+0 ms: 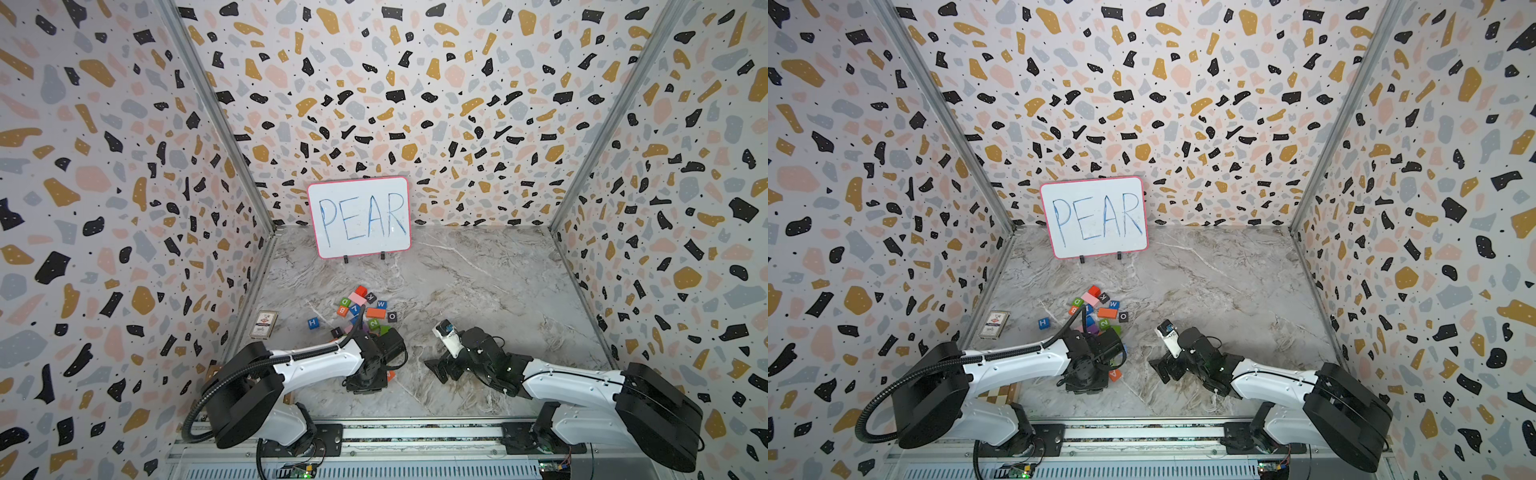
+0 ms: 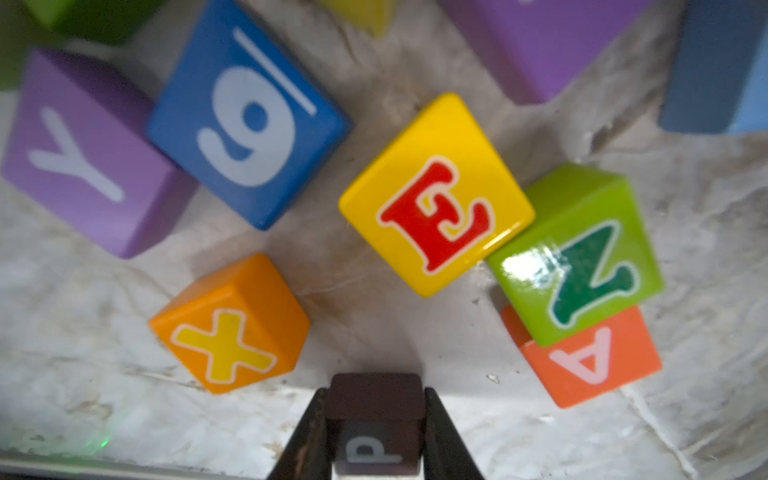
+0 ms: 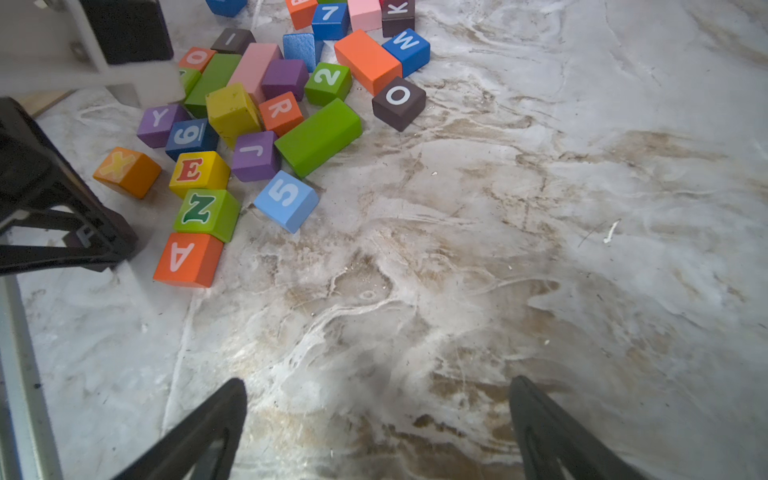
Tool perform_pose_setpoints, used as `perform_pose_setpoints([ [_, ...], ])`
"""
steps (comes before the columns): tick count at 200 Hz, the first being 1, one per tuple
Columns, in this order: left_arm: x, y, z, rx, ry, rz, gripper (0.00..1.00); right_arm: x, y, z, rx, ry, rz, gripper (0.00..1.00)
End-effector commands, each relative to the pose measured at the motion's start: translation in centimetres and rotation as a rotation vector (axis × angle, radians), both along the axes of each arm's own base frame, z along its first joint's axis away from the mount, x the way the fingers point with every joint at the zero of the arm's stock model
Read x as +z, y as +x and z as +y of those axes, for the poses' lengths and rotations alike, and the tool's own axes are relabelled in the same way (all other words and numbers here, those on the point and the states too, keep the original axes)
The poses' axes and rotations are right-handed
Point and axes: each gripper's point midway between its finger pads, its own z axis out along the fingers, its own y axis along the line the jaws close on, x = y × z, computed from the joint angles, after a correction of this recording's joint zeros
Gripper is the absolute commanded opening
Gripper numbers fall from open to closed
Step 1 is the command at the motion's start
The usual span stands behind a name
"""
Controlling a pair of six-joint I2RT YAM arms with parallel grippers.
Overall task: Spell the uppercase word “pear” with letter blocks
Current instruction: Pick up the letter block from the center of the board, then place the letter block at the center of the board.
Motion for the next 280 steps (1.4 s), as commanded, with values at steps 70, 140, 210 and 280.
perform_pose_setpoints([
  [70,10.4,9.9,-1.1,-0.232,-0.022,-0.271,0.25,6.7,10.4,0.2,-0.261,0.126,-0.065,1.0],
  [140,12.8,24.9,-6.3,-0.361,-0.068,-0.395,0.2,5.3,20.5,-0.2,-0.394,0.174,-0.022,0.99],
  [210,7.5,32.8,-9.8,-0.483,0.006,-0.346,0.19,3.7,21.1,-2.4,-0.449,0.194,0.007,0.99],
  [280,2.8,33.1,-9.3,-0.577,0.058,-0.268,0.2,1.5,20.3,-2.4,-0.439,0.184,0.057,0.99],
])
